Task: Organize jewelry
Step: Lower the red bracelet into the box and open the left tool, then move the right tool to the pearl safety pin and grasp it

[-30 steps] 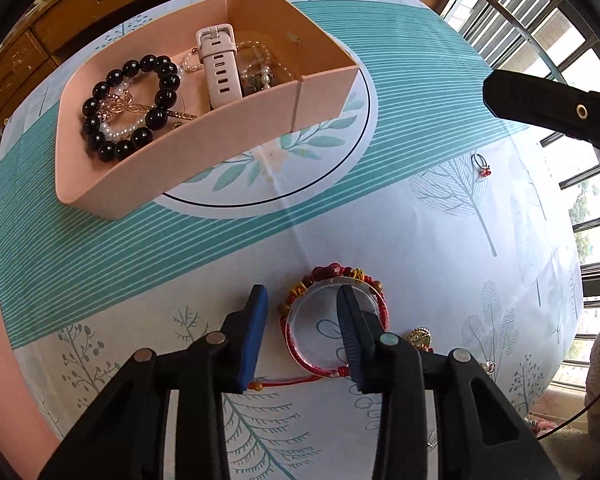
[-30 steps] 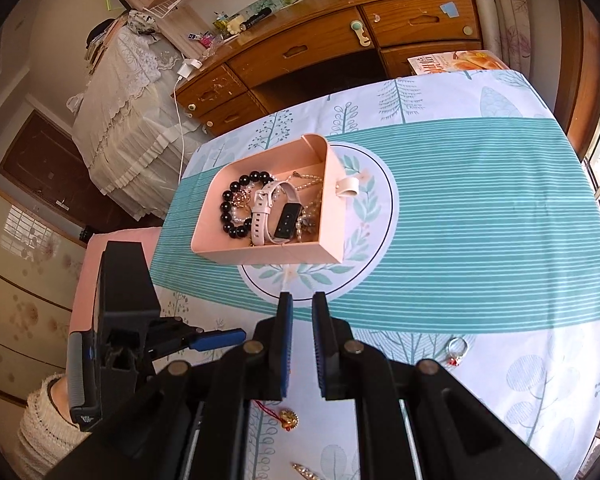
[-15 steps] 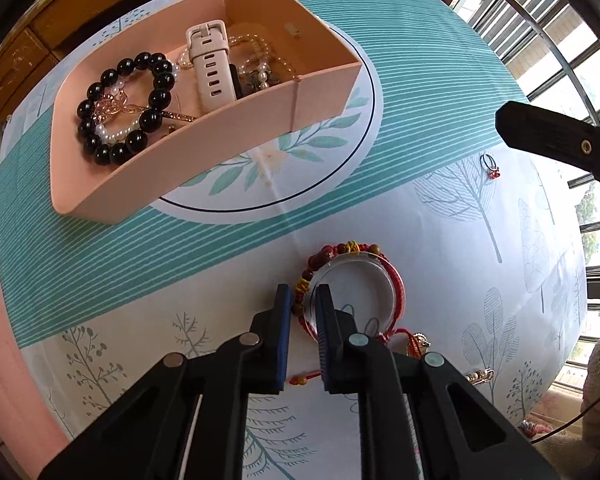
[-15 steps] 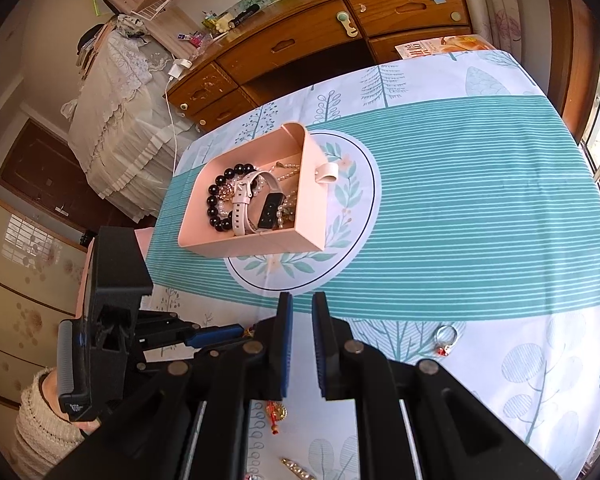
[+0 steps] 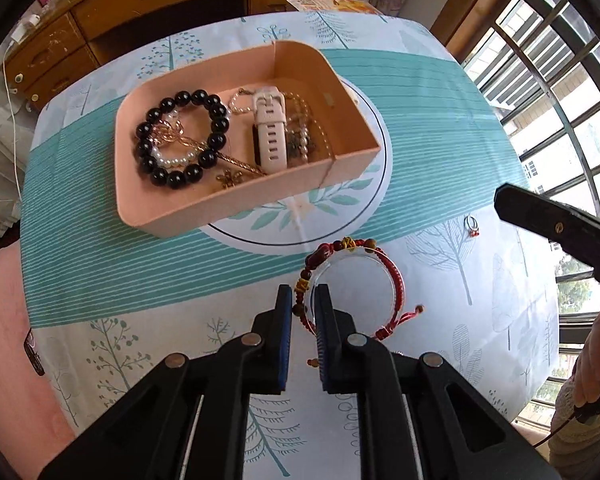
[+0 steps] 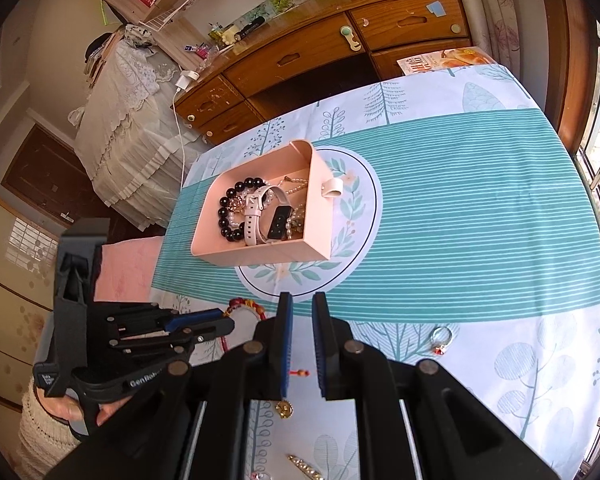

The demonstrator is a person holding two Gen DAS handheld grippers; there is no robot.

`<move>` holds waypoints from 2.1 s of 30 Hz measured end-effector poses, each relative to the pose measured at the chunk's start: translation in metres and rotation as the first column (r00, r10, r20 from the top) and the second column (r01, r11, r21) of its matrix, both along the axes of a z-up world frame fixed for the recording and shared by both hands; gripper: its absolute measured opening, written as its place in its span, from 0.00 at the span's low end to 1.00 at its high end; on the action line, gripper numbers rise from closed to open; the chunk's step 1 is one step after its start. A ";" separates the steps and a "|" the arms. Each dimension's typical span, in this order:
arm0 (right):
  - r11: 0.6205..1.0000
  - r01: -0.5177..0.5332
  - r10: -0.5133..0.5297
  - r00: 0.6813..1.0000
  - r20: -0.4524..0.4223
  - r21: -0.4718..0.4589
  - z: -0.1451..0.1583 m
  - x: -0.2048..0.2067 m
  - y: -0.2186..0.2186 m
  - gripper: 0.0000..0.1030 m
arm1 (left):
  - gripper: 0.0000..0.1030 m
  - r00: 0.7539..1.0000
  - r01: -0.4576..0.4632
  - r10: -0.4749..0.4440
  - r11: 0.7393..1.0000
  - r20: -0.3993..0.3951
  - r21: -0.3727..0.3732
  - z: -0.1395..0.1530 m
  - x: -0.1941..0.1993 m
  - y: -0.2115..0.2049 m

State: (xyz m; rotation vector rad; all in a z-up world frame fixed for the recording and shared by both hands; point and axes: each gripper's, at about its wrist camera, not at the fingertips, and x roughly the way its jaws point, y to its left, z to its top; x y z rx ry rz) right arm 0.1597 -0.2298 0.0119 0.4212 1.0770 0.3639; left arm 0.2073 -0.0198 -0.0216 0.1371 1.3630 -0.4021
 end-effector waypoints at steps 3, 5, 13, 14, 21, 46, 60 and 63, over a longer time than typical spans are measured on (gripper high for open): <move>1.000 -0.003 0.003 1.000 0.007 0.002 0.002 0.002 0.004 0.10 | 0.08 0.998 -0.058 0.059 0.998 0.033 -0.025 0.019 0.013 0.011; 1.000 -0.007 0.007 1.000 0.014 0.002 0.005 0.006 0.008 0.10 | 0.08 0.993 -0.105 0.107 0.993 0.052 -0.046 0.031 0.025 0.019; 0.999 -0.031 0.031 0.998 0.047 -0.018 0.011 0.020 0.034 0.10 | 0.08 0.931 -0.342 0.353 0.931 0.087 -0.126 0.060 0.072 0.059; 0.999 -0.033 0.034 0.998 0.048 -0.018 0.011 0.021 0.036 0.10 | 0.08 0.920 -0.371 0.382 0.920 0.087 -0.127 0.059 0.079 0.063; 0.998 -0.046 0.048 0.998 0.040 -0.045 0.003 0.023 0.045 0.10 | 0.43 0.889 -0.431 0.443 0.895 0.116 -0.118 0.036 0.101 0.069; 0.935 -0.243 0.229 0.970 -0.082 -0.258 -0.033 -0.115 0.045 0.10 | 0.87 0.979 -0.120 0.131 0.989 0.155 -0.082 0.000 -0.120 0.013; 0.807 -0.458 0.423 0.889 -0.177 -0.372 -0.066 -0.135 0.067 0.10 | 0.87 0.981 -0.155 0.159 0.987 0.109 -0.042 -0.046 -0.171 0.018; 0.796 -0.477 0.438 0.879 -0.189 -0.373 -0.068 -0.129 0.072 0.10 | 0.87 0.981 -0.161 0.165 0.986 0.097 -0.044 -0.050 -0.168 0.022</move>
